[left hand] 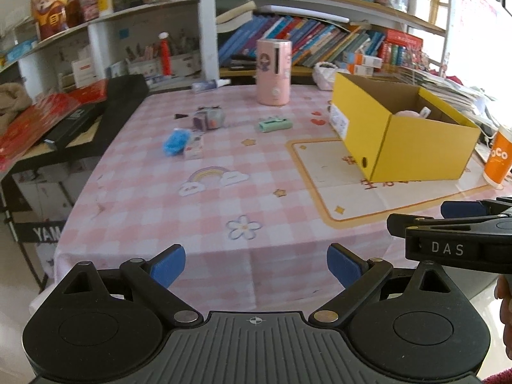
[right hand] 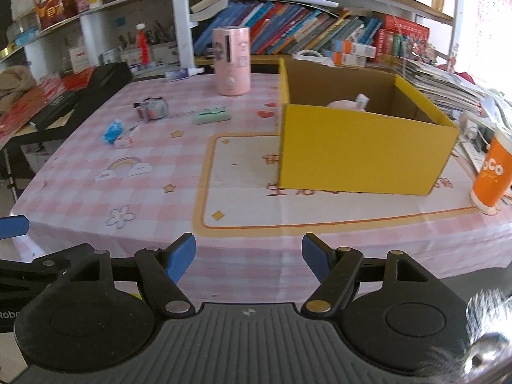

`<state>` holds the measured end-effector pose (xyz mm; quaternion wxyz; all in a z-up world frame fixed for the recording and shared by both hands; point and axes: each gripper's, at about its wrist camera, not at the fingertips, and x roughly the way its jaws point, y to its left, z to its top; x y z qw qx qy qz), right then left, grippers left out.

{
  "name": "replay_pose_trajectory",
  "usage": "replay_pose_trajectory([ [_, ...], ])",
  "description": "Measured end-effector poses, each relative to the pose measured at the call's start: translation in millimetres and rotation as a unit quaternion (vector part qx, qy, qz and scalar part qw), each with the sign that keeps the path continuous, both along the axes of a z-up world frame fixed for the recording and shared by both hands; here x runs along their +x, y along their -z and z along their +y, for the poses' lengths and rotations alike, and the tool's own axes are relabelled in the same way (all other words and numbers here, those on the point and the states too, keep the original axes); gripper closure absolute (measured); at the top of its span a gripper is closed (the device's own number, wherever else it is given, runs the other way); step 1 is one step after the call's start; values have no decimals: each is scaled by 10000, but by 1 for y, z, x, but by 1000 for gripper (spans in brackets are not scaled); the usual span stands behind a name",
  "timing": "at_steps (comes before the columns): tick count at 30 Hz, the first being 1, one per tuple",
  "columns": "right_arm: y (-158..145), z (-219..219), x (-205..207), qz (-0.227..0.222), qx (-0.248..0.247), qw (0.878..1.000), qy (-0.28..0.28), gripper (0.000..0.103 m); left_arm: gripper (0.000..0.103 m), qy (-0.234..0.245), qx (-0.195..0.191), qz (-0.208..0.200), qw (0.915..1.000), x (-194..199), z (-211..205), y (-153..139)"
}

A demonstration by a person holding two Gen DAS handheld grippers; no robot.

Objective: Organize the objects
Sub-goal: 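Withdraw both tools from the box back over the table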

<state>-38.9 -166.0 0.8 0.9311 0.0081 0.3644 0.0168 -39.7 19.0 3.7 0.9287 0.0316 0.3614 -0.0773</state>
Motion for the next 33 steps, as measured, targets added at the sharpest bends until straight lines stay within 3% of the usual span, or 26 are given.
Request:
replay_pose_trajectory([
  [15,-6,40,-1,-165,-66,9992,-360,29,6,-334,-73,-153,9993,-7,37,-6],
  [33,-5,57,18,-159,-87,9982,-569,29,6,-421,-95,-104,9990,10,43,-4],
])
